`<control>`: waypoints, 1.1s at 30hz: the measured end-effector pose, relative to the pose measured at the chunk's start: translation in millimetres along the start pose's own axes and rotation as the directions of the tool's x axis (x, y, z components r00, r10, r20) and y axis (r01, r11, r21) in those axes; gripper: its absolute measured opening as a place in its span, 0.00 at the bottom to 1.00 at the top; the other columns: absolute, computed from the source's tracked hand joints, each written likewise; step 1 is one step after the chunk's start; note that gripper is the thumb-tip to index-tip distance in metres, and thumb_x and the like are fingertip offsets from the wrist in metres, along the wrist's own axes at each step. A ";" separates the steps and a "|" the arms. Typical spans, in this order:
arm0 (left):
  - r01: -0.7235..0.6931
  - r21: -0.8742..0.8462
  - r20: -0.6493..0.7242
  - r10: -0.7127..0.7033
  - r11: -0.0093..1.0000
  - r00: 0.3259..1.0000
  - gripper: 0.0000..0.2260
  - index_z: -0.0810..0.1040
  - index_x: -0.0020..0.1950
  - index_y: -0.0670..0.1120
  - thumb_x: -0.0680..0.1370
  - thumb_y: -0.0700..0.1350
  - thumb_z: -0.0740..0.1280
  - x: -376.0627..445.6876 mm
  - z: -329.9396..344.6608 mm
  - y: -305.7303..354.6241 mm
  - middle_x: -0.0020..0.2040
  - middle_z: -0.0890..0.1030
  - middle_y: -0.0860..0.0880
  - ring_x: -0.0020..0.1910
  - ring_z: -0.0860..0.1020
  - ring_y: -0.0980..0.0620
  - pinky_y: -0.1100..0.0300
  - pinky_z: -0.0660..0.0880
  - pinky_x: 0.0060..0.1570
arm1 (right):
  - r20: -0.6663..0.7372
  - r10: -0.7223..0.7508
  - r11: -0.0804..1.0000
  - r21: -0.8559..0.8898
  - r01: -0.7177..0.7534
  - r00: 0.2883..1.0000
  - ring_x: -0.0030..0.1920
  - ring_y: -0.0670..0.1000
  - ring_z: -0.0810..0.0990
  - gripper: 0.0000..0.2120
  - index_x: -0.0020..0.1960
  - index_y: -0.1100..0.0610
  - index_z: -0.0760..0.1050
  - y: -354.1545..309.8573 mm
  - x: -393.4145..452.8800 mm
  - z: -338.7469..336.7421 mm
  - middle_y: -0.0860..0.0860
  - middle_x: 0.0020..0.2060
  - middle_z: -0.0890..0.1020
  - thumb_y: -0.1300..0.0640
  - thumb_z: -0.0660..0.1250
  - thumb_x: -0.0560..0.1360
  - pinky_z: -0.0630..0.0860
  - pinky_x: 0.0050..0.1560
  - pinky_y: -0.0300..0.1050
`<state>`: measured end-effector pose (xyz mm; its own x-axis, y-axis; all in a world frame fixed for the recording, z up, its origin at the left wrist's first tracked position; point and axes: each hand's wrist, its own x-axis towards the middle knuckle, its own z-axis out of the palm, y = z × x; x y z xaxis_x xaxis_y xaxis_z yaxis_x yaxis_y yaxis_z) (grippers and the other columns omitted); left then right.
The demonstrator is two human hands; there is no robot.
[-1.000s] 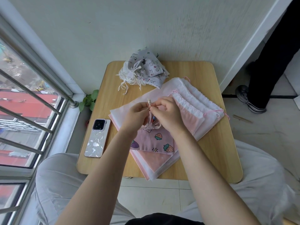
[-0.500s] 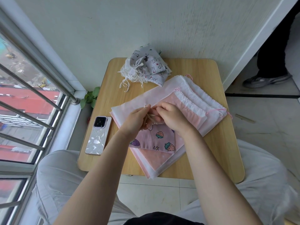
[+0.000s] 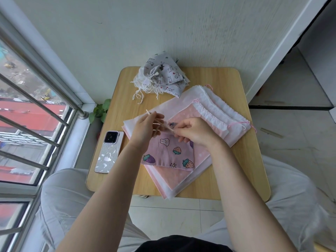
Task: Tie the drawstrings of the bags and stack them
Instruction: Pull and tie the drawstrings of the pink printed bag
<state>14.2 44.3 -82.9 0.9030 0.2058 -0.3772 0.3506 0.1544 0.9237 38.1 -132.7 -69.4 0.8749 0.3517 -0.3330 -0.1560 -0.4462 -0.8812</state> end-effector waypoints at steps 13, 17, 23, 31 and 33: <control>-0.067 -0.172 0.088 0.083 0.983 0.993 0.15 0.78 0.44 0.38 0.83 0.44 0.58 -13.9 9.5 15.7 0.35 0.77 0.42 0.30 0.74 0.47 0.58 0.70 0.31 | -0.243 -0.256 0.934 -0.313 0.174 0.935 0.42 0.52 0.79 0.08 0.41 0.58 0.77 -1.3 7.2 37.4 0.50 0.39 0.80 0.53 0.71 0.74 0.77 0.43 0.49; -0.069 -0.145 0.127 0.088 0.987 0.988 0.16 0.78 0.43 0.39 0.83 0.45 0.57 -16.2 9.3 14.8 0.34 0.77 0.42 0.30 0.73 0.46 0.56 0.66 0.31 | -0.255 -0.227 0.947 -0.285 0.151 0.940 0.39 0.50 0.77 0.08 0.49 0.56 0.71 -1.2 4.6 45.8 0.46 0.37 0.78 0.55 0.68 0.76 0.74 0.39 0.47; -0.026 -0.117 0.093 0.037 0.993 0.995 0.18 0.78 0.39 0.41 0.83 0.46 0.56 -15.7 6.8 4.5 0.35 0.78 0.41 0.29 0.73 0.46 0.56 0.64 0.29 | -0.177 -0.136 0.966 -0.242 0.091 0.975 0.41 0.53 0.80 0.09 0.45 0.57 0.78 6.4 6.1 45.8 0.50 0.38 0.82 0.54 0.62 0.79 0.78 0.43 0.50; 0.087 -0.223 -0.121 -0.116 0.971 0.986 0.18 0.68 0.33 0.46 0.83 0.48 0.58 -7.9 -2.5 -2.2 0.35 0.78 0.47 0.26 0.74 0.52 0.64 0.65 0.23 | 0.038 -0.007 0.887 0.461 -0.012 0.999 0.40 0.55 0.82 0.02 0.46 0.60 0.80 16.3 -1.5 23.7 0.56 0.38 0.83 0.63 0.68 0.77 0.82 0.41 0.47; 0.102 -0.303 -0.108 -0.140 0.947 0.984 0.18 0.67 0.32 0.46 0.83 0.47 0.58 -5.4 -1.9 -3.6 0.34 0.76 0.47 0.27 0.75 0.49 0.63 0.68 0.25 | -0.013 0.029 0.798 0.603 -0.015 0.999 0.39 0.56 0.80 0.07 0.43 0.62 0.76 13.7 1.4 22.0 0.58 0.37 0.80 0.62 0.65 0.79 0.81 0.43 0.49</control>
<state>7.6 44.4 -84.4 0.8126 0.2855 -0.5082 0.3487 0.4605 0.8163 27.1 -120.2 -89.2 0.8760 0.3274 -0.3542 -0.4143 0.1346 -0.9001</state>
